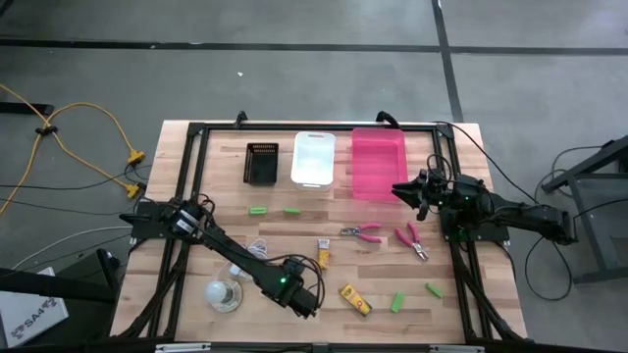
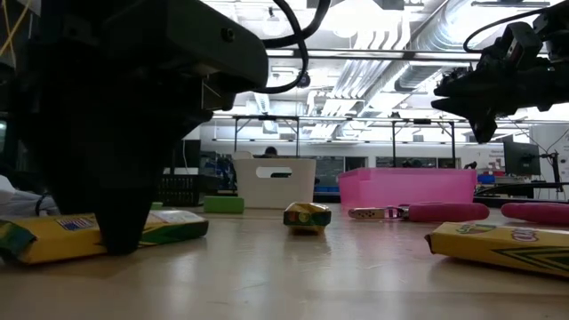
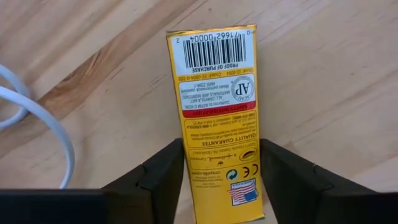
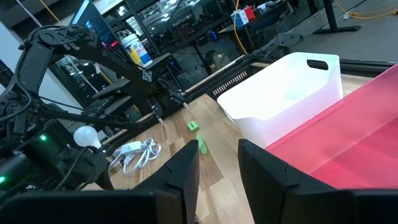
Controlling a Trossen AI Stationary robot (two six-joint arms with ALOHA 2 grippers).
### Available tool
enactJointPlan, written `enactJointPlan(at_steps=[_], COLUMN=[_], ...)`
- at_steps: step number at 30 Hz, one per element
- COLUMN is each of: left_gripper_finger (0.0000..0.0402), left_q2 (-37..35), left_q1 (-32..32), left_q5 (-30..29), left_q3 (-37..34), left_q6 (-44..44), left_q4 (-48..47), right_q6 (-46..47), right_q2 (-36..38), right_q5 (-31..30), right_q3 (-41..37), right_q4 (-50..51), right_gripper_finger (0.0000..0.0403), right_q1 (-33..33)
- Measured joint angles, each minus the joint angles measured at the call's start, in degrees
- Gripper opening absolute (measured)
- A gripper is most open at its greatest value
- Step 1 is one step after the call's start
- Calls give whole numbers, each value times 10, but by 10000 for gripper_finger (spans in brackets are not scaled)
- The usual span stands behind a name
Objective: Pick & Place School Supplies
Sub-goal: Put the left crayon box into the pink bin
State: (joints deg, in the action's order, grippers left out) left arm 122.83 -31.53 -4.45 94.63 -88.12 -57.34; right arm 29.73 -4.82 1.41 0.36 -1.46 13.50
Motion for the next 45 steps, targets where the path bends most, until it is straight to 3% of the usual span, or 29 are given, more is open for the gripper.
enactJointPlan(at_steps=[6, 23, 36, 45], left_gripper_finger=[157, 155, 154, 154], left_q2=[0, -3, -35, -51], left_q1=[0, 6, 32, 71], left_q5=[-1, -2, -45, -75], left_q3=[0, 0, -1, -1], left_q6=[-2, 12, 76, 172], left_q4=[-3, -5, -10, -8], right_q6=[0, 0, 0, 0], right_q2=[0, 0, 0, 0], right_q5=[0, 0, 0, 0], right_q3=[0, 0, 0, 0], right_q4=[0, 0, 0, 0], right_gripper_finger=[100, 100, 100, 100], right_q1=[0, 0, 0, 0])
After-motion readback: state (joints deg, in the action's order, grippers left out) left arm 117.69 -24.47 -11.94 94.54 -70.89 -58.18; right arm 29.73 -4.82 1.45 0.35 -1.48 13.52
